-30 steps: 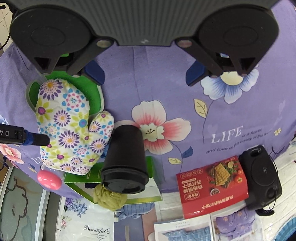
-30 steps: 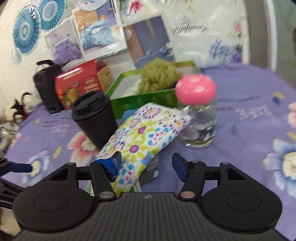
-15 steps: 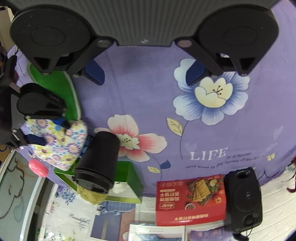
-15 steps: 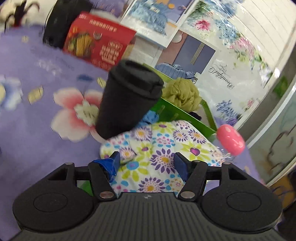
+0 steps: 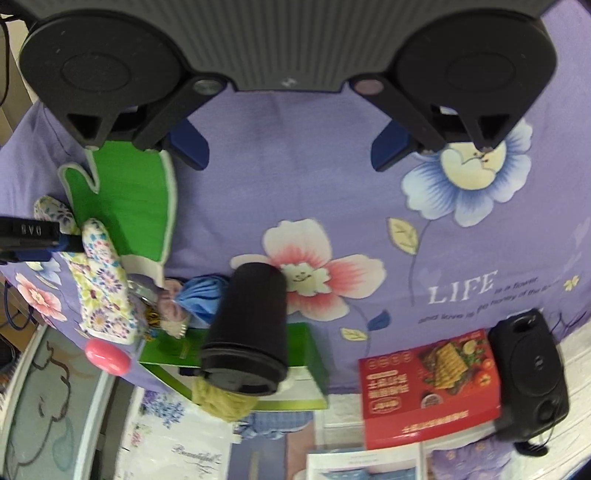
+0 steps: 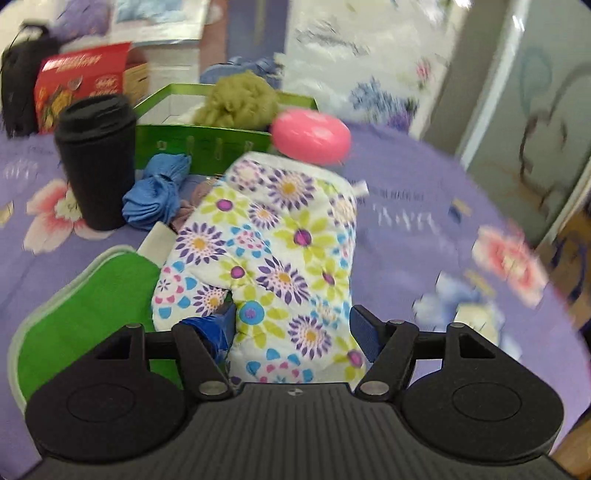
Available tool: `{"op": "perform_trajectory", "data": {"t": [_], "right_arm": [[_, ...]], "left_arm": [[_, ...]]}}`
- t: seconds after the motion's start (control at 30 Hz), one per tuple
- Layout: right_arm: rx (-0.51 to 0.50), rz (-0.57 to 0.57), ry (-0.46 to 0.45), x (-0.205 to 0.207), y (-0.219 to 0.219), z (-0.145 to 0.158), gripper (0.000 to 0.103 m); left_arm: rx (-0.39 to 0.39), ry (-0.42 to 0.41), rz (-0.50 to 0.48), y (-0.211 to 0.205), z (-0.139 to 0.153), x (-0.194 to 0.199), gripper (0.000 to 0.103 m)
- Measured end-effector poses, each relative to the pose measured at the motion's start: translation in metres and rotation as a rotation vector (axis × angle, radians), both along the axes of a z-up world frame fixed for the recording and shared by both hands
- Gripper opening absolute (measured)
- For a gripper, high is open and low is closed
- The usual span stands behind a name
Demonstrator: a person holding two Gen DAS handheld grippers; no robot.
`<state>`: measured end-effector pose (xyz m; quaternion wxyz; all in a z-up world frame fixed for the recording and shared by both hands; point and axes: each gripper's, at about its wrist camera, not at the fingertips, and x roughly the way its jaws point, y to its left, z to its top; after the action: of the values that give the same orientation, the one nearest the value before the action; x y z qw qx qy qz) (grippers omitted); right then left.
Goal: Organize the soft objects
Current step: 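Grasp the floral oven mitt by its cuff with the right tool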
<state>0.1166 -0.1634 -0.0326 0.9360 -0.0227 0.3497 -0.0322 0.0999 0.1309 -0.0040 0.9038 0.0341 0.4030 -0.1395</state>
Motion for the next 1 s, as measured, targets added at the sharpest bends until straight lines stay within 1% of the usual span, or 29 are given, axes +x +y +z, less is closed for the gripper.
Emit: {"op": "perform_trajectory", "data": {"t": [0.07,0.2,0.23,0.3,0.37,0.43,0.47,0.53,0.6,0.63,0.73,0.77,0.83,0.9,1.0], "right_arm": [[0.087,0.026,0.036,0.009,-0.014,-0.002,0.054],[0.165,0.105,0.116,0.033,-0.027,-0.010,0.056],[0.188,0.126,0.130,0.037,-0.029,-0.013,0.057],[0.223,0.128,0.134,0.043,-0.033,-0.015,0.058],[0.236,0.145,0.131,0.045,-0.035,-0.017,0.059],[0.232,0.149,0.115,0.043,-0.037,-0.017,0.060],[0.221,0.123,0.097,0.041,-0.044,-0.017,0.061],[0.206,0.085,0.080,0.035,-0.055,-0.018,0.061],[0.238,0.064,0.086,0.029,-0.067,-0.021,0.062],[0.251,0.070,0.087,0.026,-0.070,-0.022,0.062],[0.244,0.100,0.094,0.022,-0.072,-0.027,0.063],[0.244,0.111,0.095,0.025,-0.072,-0.030,0.063],[0.224,0.137,0.097,0.029,-0.068,-0.031,0.066],[0.180,0.175,0.103,0.035,-0.061,-0.033,0.067],[0.113,0.231,0.120,0.043,-0.052,-0.035,0.068]], "left_arm": [[0.012,0.000,-0.025,-0.013,0.002,-0.001,0.095],[0.022,0.020,-0.071,-0.038,0.004,0.000,0.095],[0.013,0.027,-0.081,-0.045,0.004,0.002,0.095],[-0.010,0.045,-0.106,-0.058,0.007,0.007,0.095],[-0.040,0.076,-0.157,-0.075,0.007,0.014,0.095],[-0.053,0.100,-0.209,-0.095,0.005,0.021,0.095],[-0.049,0.107,-0.227,-0.105,0.004,0.023,0.095],[-0.023,0.116,-0.273,-0.127,0.001,0.027,0.095],[0.002,0.134,-0.320,-0.145,-0.004,0.029,0.095],[0.029,0.139,-0.329,-0.152,-0.008,0.031,0.095],[0.148,0.126,-0.305,-0.163,-0.020,0.036,0.095],[0.161,0.134,-0.308,-0.163,-0.023,0.038,0.095],[0.156,0.169,-0.322,-0.158,-0.028,0.043,0.095],[0.139,0.194,-0.338,-0.156,-0.032,0.046,0.095],[0.099,0.222,-0.364,-0.157,-0.036,0.047,0.095]]}}
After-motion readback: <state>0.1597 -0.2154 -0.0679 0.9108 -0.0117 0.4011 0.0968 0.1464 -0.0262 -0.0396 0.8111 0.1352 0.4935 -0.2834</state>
